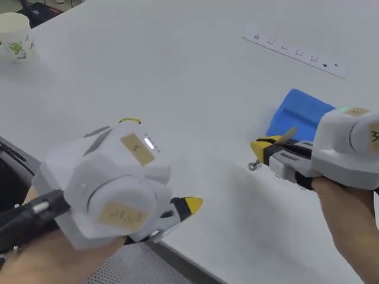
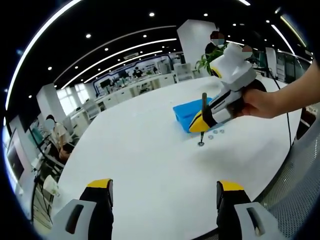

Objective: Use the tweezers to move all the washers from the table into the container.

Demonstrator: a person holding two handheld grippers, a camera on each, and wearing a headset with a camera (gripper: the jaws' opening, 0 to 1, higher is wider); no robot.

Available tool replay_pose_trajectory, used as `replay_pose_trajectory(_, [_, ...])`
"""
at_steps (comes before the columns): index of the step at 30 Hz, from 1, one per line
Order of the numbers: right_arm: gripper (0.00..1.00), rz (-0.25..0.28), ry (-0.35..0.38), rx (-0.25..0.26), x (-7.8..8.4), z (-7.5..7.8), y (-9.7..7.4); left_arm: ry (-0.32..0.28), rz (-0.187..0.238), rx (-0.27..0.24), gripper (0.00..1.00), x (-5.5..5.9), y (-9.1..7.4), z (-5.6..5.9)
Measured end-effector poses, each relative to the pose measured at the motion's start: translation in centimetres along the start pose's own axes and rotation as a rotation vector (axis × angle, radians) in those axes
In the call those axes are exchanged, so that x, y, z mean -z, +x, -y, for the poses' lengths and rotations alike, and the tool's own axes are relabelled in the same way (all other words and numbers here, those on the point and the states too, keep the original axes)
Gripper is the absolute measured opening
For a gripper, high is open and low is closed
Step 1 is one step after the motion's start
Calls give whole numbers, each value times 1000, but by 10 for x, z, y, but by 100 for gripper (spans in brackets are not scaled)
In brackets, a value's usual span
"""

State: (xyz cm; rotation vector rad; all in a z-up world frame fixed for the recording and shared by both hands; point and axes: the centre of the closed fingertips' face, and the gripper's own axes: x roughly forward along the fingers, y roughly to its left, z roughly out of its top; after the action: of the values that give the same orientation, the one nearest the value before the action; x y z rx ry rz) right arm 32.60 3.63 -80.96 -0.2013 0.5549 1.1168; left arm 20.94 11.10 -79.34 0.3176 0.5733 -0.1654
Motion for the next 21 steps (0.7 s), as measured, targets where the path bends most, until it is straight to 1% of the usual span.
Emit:
replay_pose_trajectory(2, [2, 6, 7, 2, -4, 1, -4, 0, 3, -2, 87, 0, 0, 0])
replay_pose_trajectory(5, [2, 15, -1, 8, -11, 2, -10, -6, 20, 3, 88, -3, -2, 1])
replay_pose_trajectory(10, [2, 32, -9, 14, -21, 4, -17, -21, 45, -11, 89, -7, -4, -4])
replay_pose_trajectory(12, [2, 33, -6, 12, -24, 5, -18, -20, 41, -9, 89, -6, -3, -3])
replay_pose_trajectory(16, [2, 42, -25, 21, -31, 8, -22, 0, 27, -4, 89, -4, -2, -1])
replay_pose_trajectory(21, [2, 53, -46, 34, -43, 14, -28, -4, 25, -12, 89, -3, -2, -3])
